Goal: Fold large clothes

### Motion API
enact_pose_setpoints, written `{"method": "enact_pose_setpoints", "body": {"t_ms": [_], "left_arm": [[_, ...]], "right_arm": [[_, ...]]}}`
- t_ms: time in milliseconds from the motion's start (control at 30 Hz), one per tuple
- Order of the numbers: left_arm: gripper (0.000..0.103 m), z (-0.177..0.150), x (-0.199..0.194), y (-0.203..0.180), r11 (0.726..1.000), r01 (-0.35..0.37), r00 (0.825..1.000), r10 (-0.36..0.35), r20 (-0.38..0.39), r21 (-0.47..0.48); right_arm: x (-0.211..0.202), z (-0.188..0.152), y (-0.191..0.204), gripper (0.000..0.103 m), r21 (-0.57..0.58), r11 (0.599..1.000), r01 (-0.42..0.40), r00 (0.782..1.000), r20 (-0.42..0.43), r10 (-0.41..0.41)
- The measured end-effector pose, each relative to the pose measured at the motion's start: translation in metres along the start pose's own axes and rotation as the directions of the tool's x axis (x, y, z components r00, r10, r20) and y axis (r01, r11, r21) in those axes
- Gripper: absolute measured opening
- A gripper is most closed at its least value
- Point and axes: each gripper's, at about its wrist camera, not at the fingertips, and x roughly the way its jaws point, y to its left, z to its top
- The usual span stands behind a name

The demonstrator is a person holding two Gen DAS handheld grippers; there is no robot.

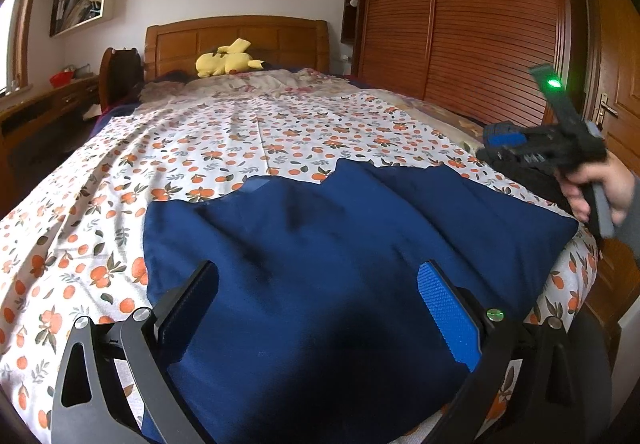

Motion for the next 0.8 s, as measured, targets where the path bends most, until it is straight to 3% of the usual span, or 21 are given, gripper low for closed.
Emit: {"method": "enact_pose_setpoints", "body": {"t_ms": [167, 400, 633, 800], "left_arm": [[0.1, 0.0, -0.001, -0.001, 1.0, -0.003, 1.0, 0.003, 0.002, 0.003], [0.1, -0.002, -0.004, -0.004, 1.0, -0.023, 1.0, 0.023, 0.002, 0.005], [0.1, -0.011, -0.02, -0.005, 0.996, -0.091, 0.996, 0.091, 0.004, 0.003], [0.1, -0.02, -0.029, -0.002, 0.991, -0.136, 0.989, 0.136, -0.05, -0.004]], "right_arm": [[-0.006, -0.028, 0.048, 0.053, -0.016, 0.994, -0.105, 0.994, -0.006, 0.105], [-0.003, -0.045, 0.105, 0.053, -0.055, 0.981, -0.186, 0.983, -0.012, 0.186], [0.015, -0.065, 0.122, 0.054, -0.08, 0.981, -0.176, 0.983, -0.059, 0.172], [0.019, -0.075, 0.126, 0.054, -0.079, 0.984, -0.158, 0.987, -0.043, 0.155]]}}
